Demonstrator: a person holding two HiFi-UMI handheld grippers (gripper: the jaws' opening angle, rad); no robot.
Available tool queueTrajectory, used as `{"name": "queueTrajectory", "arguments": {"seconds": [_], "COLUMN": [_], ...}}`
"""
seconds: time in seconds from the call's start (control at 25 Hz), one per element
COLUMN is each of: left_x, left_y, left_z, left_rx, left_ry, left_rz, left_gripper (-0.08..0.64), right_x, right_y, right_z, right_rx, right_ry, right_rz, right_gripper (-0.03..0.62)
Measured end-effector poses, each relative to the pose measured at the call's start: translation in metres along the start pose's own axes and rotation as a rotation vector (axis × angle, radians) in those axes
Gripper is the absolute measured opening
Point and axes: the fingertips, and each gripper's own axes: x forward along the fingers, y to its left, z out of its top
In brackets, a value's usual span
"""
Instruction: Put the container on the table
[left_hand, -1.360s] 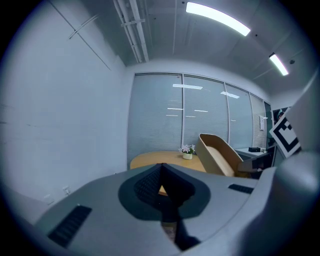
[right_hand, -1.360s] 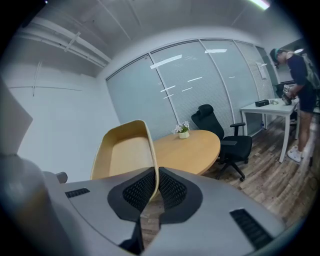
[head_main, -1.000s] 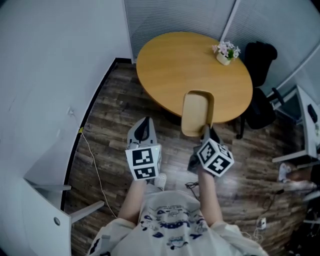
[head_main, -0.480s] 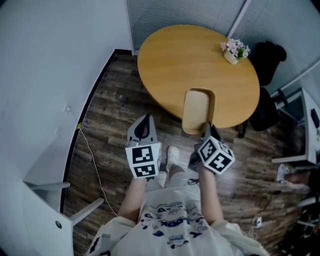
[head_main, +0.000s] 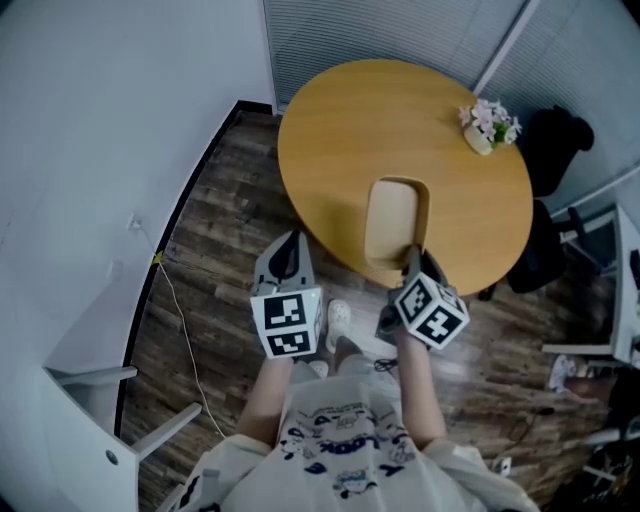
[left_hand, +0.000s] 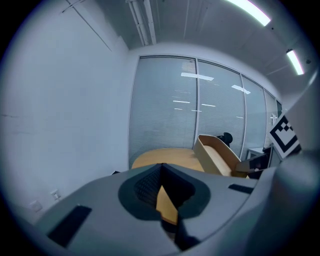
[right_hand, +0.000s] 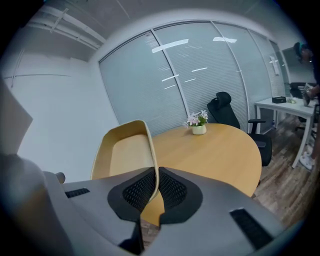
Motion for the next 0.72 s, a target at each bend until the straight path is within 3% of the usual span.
{"name": "queueTrajectory", "arguments": {"seconds": [0.32, 0.72], "left_x": [0.068, 0.128], "left_y": [0.006, 0.013], "left_z": [0.018, 0.019], "left_rx": [-0.011, -0.033], "left_ry": [0.021, 0.067], "left_rz": [0.04, 0.088], "left_gripper": [0.003, 0.003], "right_x": [0.073, 0.144], "right_y": [0.007, 0.006], "right_z": [0.032, 0.046], "right_rx": [-0.021, -0.043], "right_ry": [0.046, 0.119], "right_rz": [0.04, 0.075], "right_gripper": [0.02, 0.02]}}
